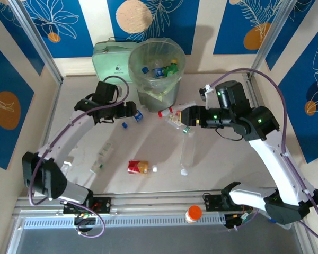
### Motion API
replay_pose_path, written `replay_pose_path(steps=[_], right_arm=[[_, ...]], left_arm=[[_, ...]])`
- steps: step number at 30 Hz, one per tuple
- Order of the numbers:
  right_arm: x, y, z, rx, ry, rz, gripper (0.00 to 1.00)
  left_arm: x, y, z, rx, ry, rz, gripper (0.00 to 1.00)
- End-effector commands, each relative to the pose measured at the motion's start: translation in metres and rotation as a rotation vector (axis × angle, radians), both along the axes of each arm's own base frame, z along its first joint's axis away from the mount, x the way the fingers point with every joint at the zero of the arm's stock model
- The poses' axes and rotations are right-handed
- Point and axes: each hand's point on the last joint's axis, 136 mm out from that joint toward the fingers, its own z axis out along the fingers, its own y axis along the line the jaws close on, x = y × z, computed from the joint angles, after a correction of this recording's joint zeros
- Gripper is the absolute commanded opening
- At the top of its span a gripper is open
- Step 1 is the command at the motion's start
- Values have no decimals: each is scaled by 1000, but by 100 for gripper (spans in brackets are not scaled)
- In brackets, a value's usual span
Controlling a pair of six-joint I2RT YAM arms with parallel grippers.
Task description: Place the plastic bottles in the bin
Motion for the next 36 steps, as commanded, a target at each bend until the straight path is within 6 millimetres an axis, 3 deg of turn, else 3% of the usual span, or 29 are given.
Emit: replay_pose_path(steps=[1, 5, 10, 15, 19, 23, 28, 36], right_arm=[[-14, -14, -14, -32, 71, -27, 69], [-19, -22, -17, -29, 98, -45, 71], [-22, -31, -19, -26, 120, -61, 72], [-24, -36, -28, -47, 141, -57, 72], [-24, -36, -34, -46, 159, -54, 72], [-19, -36, -37, -42, 168, -55, 72], [-13, -36, -42, -30, 185, -56, 72], [-7, -36, -48, -23, 201, -58, 72]], left_arm=[[30, 4, -16, -32, 7, 41, 90], [54, 10, -44, -16, 52, 82, 93], [79, -7, -76, -85, 99, 50, 93], [92, -26, -109, -123, 154, -8, 91], [98, -23, -129, -73, 180, -16, 91], [96, -25, -145, -48, 224, -21, 91], [81, -42, -164, -21, 262, -54, 89], [67, -63, -165, -18, 265, -77, 80]])
